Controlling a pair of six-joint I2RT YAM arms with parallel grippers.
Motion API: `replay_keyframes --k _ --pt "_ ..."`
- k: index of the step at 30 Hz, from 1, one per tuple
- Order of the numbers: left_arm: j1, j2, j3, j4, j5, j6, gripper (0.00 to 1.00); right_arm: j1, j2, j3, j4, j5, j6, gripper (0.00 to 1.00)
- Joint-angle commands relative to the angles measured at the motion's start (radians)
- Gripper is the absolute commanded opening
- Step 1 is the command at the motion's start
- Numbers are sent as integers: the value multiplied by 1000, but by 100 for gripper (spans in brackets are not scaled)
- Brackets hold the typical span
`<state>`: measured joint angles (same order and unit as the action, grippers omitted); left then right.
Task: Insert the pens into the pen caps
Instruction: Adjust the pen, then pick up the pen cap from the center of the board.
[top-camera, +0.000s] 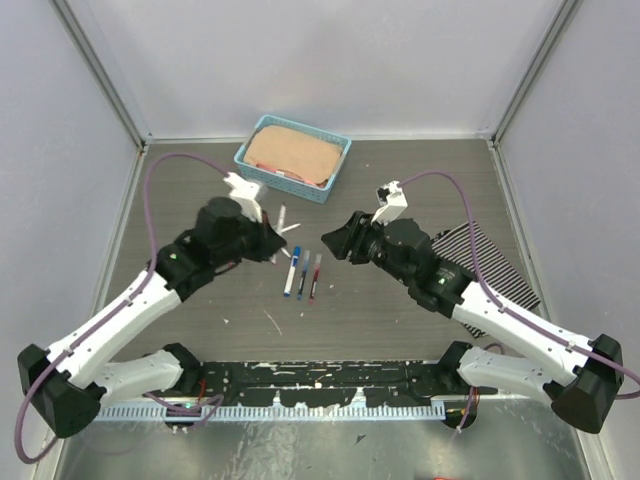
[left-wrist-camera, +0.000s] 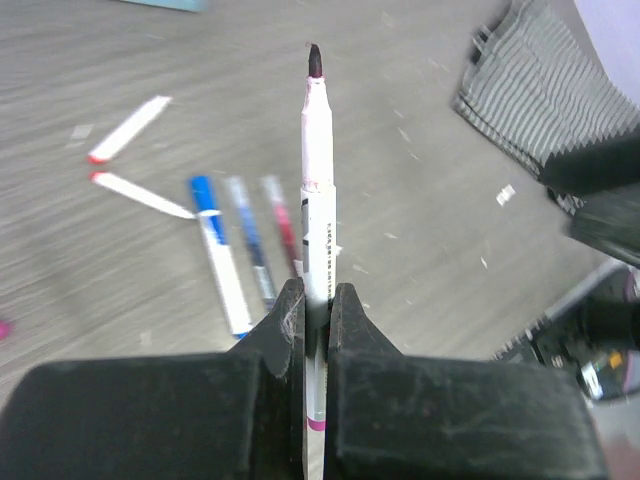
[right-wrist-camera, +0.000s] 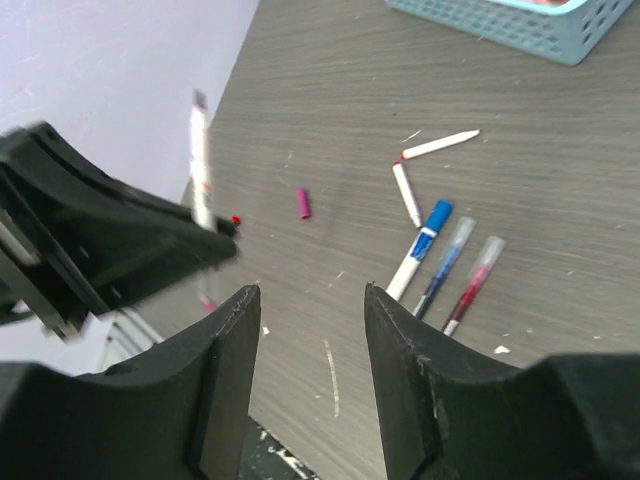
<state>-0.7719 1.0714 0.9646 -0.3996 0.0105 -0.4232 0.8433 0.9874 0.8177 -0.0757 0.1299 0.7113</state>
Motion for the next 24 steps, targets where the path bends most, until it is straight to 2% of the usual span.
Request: replay_keyframes --k 1,4,7,11,16,24 --pt "185 -104 27 -109 28 -5 0 8 19 75 -51 72 -118 51" --pt "258 -165 62 -198 1 22 0 37 110 118 -61 58 -142 49" --pt "270 -236 110 -277 -93 67 0 94 261 201 -70 63 -176 49" --pt "270 -326 178 -372 -246 104 0 157 526 371 -71 27 -235 50" --pt "270 -435 234 -421 -358 118 0 189 820 627 -131 -23 -285 50" --pt "270 -517 255 -509 -427 129 0 225 1140 923 -148 4 -324 51"
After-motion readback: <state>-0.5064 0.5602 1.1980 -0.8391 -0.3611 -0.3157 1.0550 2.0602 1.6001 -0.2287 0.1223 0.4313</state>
